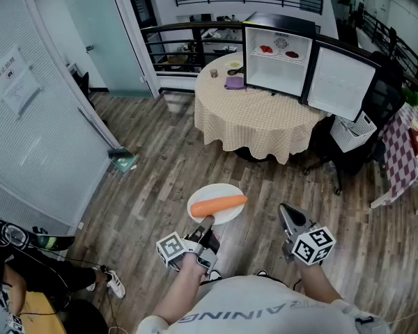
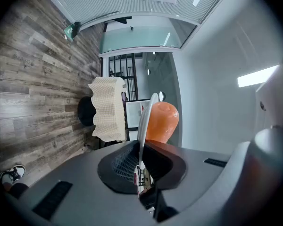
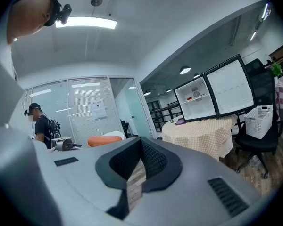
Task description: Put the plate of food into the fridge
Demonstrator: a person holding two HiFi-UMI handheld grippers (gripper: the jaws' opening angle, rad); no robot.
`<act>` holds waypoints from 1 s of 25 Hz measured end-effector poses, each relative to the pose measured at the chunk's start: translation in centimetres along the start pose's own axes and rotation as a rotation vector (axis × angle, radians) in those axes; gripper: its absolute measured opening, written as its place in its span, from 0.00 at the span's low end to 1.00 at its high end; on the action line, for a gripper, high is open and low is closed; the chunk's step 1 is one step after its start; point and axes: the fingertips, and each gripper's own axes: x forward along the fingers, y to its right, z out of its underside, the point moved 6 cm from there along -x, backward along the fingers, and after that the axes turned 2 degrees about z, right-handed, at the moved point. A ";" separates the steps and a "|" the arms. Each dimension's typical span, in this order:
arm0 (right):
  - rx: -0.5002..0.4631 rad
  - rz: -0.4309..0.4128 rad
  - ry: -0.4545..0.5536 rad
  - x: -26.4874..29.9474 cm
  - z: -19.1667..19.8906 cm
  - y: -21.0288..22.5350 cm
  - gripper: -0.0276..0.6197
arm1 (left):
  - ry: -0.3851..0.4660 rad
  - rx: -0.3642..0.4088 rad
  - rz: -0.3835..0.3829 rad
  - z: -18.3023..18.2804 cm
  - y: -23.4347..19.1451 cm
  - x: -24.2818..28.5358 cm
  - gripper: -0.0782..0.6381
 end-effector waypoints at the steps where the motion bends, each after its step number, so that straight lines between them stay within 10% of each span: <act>1: 0.000 -0.001 -0.002 0.0 0.1 -0.1 0.08 | -0.002 0.002 0.000 0.0 0.0 0.0 0.14; 25: 0.055 0.029 0.002 1.7 1.5 -4.1 0.08 | -0.029 -0.024 0.007 -3.0 -0.5 -3.0 0.14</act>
